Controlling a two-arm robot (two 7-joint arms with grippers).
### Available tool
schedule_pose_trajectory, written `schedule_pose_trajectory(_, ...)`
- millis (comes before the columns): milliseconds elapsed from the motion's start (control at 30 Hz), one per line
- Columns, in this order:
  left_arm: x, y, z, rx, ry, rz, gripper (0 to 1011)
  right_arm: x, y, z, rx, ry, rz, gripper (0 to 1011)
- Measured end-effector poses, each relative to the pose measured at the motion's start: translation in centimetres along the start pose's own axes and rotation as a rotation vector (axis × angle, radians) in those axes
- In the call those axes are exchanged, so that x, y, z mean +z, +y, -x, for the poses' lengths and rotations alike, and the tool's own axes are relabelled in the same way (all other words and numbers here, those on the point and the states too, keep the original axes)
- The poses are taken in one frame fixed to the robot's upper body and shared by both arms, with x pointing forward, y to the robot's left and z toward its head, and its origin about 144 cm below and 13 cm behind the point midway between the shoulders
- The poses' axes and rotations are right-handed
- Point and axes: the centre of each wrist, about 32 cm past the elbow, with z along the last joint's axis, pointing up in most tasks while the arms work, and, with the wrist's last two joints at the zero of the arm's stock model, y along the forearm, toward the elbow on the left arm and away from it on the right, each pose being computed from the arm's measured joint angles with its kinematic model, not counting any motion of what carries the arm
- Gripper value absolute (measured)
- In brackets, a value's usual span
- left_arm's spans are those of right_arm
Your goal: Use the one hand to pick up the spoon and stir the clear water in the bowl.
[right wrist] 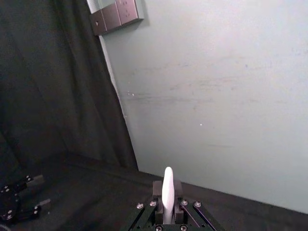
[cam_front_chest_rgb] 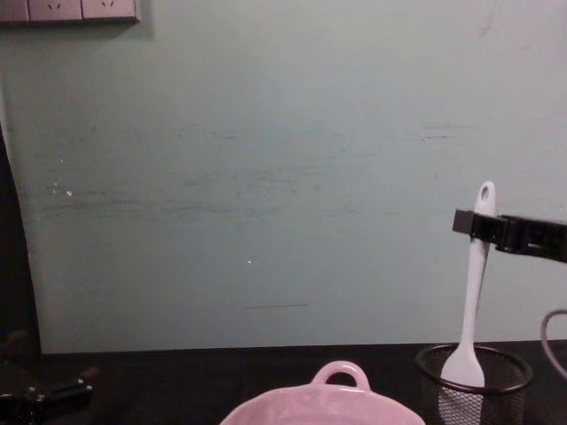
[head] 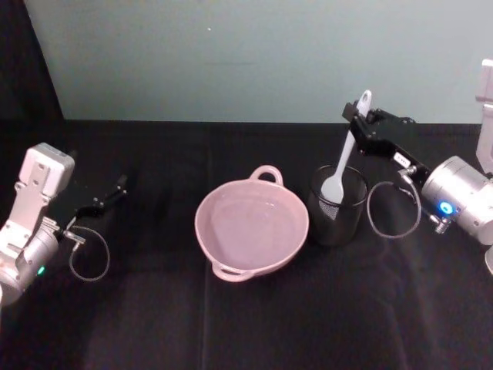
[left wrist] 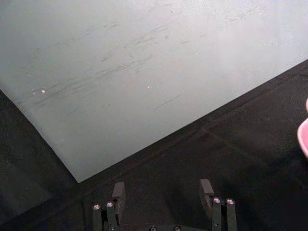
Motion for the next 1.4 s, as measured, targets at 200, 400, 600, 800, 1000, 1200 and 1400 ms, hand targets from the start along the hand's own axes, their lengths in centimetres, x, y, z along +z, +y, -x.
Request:
schedule_pose_trajectory(200,0.0,0.0,0.0,0.0,0.0,0.0,1011,-1.3,-0.2,-0.4,-0.001,0.041,0.01,116)
schedule_pose_trajectory(400,0.0,0.0,0.0,0.0,0.0,0.0,1011,-2.3,-0.4,-1.1,0.003,0.094,0.007,116)
schedule_pose_trajectory(600,0.0,0.0,0.0,0.0,0.0,0.0,1011,-3.5,-0.4,-2.4,0.018,0.179,-0.004,116)
schedule_pose_trajectory(800,0.0,0.0,0.0,0.0,0.0,0.0,1011,-4.1,-0.3,-3.4,0.034,0.24,-0.016,116)
schedule_pose_trajectory(1000,0.0,0.0,0.0,0.0,0.0,0.0,1011,-4.6,0.0,-4.2,0.044,0.28,-0.017,116)
schedule_pose_trajectory(1200,0.0,0.0,0.0,0.0,0.0,0.0,1011,-5.1,0.0,-5.0,0.043,0.325,-0.016,117)
schedule_pose_trajectory(1400,0.0,0.0,0.0,0.0,0.0,0.0,1011,-5.4,0.1,-5.8,0.049,0.373,-0.012,116)
